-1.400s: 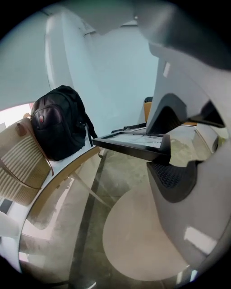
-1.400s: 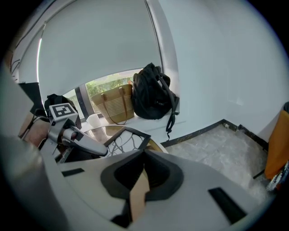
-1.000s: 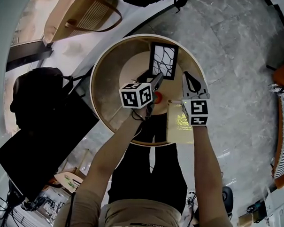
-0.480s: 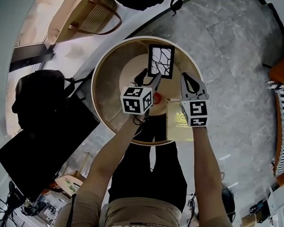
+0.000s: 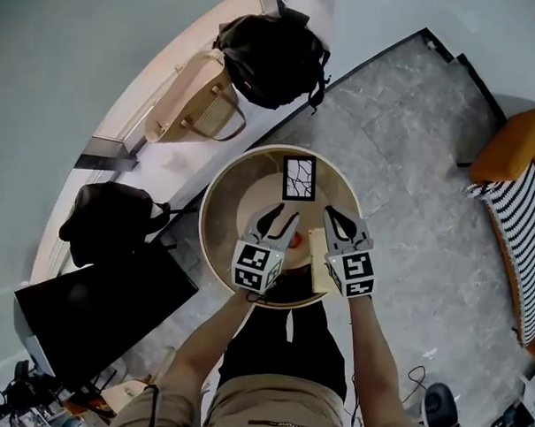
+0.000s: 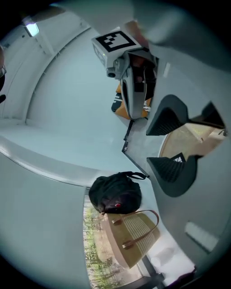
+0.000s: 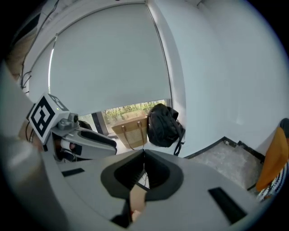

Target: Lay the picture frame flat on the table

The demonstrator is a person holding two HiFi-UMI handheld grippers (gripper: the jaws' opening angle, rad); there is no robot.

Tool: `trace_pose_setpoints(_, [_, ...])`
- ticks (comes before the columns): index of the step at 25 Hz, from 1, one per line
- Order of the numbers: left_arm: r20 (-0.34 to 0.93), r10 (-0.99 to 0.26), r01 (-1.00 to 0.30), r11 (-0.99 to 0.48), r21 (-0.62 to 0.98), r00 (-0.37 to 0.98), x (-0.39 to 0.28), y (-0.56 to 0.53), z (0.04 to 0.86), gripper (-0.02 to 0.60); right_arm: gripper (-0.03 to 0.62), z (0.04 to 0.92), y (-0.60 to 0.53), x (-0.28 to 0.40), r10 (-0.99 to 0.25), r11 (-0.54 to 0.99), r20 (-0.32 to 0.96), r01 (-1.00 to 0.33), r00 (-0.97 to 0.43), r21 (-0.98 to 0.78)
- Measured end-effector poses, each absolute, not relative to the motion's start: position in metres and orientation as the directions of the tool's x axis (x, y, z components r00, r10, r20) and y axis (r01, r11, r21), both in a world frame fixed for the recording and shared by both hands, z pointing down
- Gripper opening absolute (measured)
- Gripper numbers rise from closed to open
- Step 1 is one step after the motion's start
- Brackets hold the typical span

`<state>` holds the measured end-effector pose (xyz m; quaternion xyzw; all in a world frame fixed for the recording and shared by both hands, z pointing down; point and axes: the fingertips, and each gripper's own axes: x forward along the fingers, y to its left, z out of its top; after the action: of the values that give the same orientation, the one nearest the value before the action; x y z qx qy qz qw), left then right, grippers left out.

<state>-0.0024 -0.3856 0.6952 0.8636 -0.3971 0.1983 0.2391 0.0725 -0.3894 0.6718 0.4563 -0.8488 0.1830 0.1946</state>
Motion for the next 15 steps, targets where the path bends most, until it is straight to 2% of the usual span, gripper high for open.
trace_pose_setpoints(4, [0.467,-0.606,-0.752,-0.613,0.241,0.644,-0.007,-0.348,0.63,0.096,0.006,0.611,-0.349,0.063,-0.702,0.54,0.495,-0.836,-0.512,-0.099])
trace_pose_setpoints(8, [0.417,-0.591,-0.71,-0.665,0.232,0.69,-0.016,-0.327,0.577,0.008,0.006,0.559,-0.327,0.056,-0.726,0.535,0.47,-0.842,-0.501,-0.072])
trace_pose_setpoints(15, [0.393,-0.577,-0.675,-0.716,0.178,0.716,-0.041,-0.296,0.5,0.006,0.006,0.478,-0.279,0.038,-0.738,0.539,0.425,-0.837,-0.524,-0.096])
